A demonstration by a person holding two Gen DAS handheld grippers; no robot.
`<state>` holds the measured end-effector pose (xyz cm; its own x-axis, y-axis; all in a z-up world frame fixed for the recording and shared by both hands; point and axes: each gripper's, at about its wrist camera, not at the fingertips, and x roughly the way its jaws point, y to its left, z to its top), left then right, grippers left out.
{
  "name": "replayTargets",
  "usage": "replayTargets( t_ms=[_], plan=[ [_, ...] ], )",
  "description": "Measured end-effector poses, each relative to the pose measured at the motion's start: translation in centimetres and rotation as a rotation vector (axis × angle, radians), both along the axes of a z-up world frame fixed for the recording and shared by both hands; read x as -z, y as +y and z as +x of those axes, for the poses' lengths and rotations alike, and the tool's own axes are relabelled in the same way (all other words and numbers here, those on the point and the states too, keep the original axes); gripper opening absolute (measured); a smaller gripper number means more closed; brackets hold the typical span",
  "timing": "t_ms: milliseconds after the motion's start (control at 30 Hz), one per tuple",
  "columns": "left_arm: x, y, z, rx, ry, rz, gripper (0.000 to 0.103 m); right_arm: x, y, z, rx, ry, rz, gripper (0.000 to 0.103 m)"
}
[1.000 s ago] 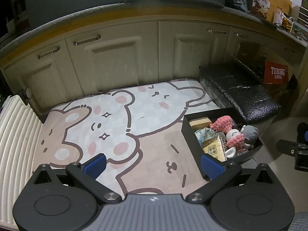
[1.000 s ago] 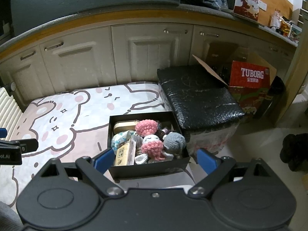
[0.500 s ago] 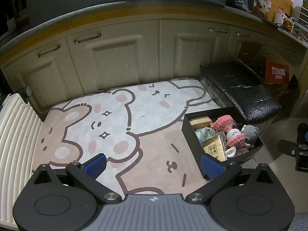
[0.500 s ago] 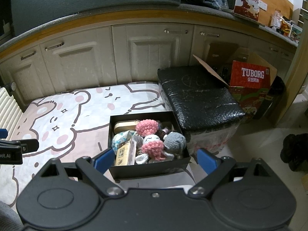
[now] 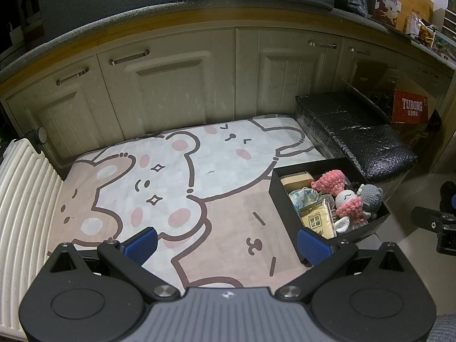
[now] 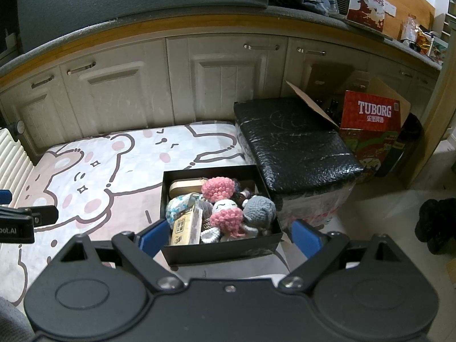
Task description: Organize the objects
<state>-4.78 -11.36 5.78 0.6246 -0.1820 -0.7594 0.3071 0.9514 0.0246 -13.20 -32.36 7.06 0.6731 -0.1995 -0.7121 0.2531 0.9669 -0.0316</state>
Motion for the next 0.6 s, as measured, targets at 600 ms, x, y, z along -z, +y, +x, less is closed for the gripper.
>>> replayTargets(
  t_ms=[600],
  plan=[
    [0.04, -0.02, 0.01, 0.000, 0.001, -0.001, 0.103, 0.04, 0.19, 0.04, -0.005, 0.002, 0.003, 0.094]
  ],
)
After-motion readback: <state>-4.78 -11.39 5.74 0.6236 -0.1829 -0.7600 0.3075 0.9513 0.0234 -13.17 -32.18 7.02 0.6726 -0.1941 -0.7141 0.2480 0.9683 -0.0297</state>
